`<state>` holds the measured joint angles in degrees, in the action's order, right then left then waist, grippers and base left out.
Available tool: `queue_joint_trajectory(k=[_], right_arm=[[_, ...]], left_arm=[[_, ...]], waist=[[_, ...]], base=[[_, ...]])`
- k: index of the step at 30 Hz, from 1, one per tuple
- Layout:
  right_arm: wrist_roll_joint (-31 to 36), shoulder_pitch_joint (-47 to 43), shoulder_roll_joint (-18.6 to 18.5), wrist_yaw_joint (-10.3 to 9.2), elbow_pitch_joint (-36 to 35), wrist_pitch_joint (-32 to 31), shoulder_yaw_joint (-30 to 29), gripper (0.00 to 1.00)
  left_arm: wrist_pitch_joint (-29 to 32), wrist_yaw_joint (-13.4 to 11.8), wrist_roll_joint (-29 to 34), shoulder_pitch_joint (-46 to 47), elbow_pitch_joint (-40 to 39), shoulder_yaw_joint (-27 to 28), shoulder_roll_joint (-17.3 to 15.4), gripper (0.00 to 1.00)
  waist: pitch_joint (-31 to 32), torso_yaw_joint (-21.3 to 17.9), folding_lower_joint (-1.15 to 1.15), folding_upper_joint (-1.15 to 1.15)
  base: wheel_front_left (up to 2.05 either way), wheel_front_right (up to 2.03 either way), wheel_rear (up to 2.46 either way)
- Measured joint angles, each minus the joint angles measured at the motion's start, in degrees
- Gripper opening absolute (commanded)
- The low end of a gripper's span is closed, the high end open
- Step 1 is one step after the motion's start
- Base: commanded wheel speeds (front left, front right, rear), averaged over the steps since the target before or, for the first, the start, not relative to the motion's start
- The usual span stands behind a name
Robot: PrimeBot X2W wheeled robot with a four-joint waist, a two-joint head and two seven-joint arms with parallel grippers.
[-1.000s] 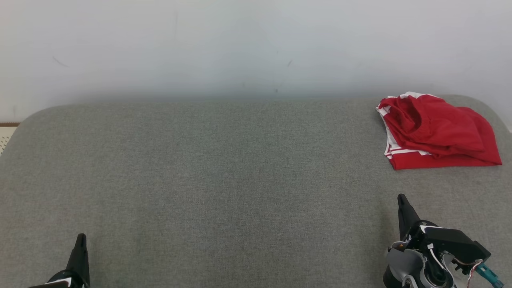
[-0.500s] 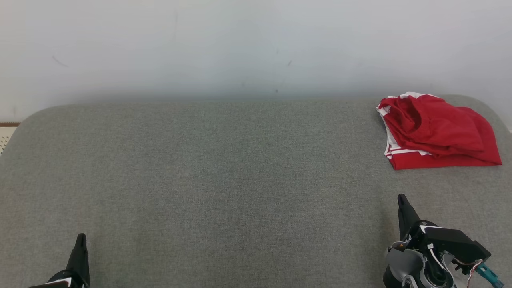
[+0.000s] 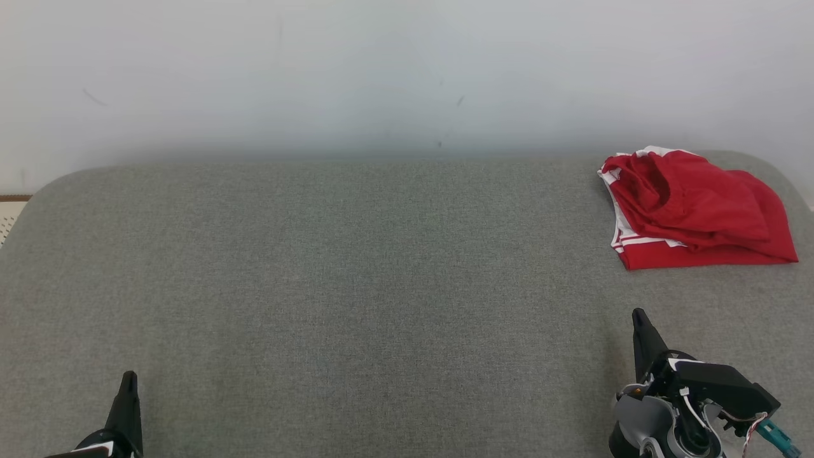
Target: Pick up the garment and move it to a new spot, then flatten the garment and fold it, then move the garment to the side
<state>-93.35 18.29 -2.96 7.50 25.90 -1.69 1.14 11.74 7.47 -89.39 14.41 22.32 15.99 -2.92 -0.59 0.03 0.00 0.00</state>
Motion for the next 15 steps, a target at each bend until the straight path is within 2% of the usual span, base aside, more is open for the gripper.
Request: queue_joint_trajectory(k=[15], right_arm=[[0.0, 0.0, 0.0, 0.01, 0.0, 0.0, 0.0, 0.00]], left_arm=[[0.0, 0.0, 0.0, 0.0, 0.0, 0.0, 0.0, 0.00]], waist=[[0.0, 0.0, 0.00, 0.00]], base=[[0.00, 0.00, 0.00]])
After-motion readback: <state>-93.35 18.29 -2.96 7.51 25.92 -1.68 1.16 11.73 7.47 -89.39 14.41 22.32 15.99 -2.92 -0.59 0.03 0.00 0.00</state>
